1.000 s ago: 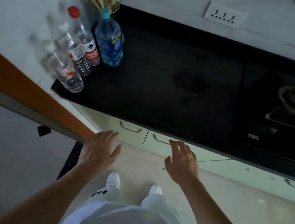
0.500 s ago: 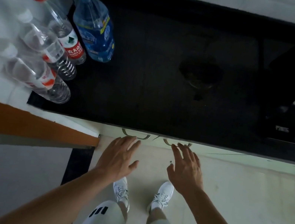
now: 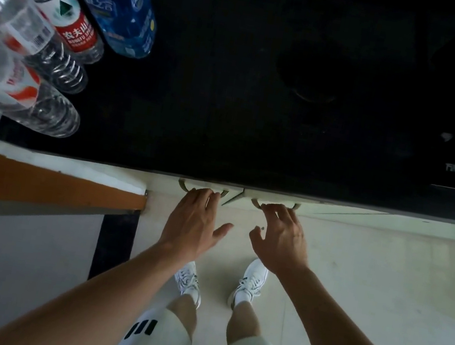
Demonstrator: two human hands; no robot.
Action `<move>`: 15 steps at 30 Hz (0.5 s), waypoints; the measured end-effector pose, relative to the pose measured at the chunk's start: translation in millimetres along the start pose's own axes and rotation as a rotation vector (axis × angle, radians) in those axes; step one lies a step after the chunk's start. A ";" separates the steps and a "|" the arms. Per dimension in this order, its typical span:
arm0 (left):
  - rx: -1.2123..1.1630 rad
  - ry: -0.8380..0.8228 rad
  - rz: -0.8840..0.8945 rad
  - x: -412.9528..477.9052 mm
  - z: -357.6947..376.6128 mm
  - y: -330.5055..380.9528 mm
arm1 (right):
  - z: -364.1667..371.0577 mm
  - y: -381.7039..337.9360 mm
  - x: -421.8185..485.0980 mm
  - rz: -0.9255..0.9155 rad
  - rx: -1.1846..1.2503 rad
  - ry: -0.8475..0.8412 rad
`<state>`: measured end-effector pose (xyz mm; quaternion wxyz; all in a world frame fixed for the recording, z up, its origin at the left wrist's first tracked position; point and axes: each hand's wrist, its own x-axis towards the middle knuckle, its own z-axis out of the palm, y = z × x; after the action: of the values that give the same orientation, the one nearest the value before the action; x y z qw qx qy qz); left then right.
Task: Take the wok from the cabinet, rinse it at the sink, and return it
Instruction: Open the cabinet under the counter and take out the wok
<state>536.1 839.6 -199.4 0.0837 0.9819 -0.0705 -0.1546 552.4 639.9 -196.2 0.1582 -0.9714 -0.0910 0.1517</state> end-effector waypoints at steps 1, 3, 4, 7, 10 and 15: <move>-0.008 0.006 -0.002 -1.0 -0.4 0.1 | 1.3 0.3 -3.3 -0.003 0.010 0.003; -0.011 0.004 0.015 -8.2 -0.5 -1.7 | 4.5 1.9 -11.7 -0.004 0.018 0.000; 0.002 0.000 0.035 -13.5 0.5 -3.6 | 6.3 2.8 -15.1 0.000 0.022 -0.001; 0.055 -0.043 0.111 -31.0 4.3 -10.5 | 11.4 2.7 -21.7 0.030 0.037 0.015; 0.074 -0.064 0.148 -44.2 7.5 -15.7 | 15.3 -0.5 -30.5 0.072 0.041 0.023; 0.143 -0.082 0.163 -69.8 9.3 -17.0 | 14.4 0.0 -57.7 0.126 0.009 -0.014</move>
<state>469.3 866.3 -190.9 0.0228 0.9692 -0.1645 -0.1820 493.7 631.0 -193.8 0.1521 -0.9734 -0.0302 0.1684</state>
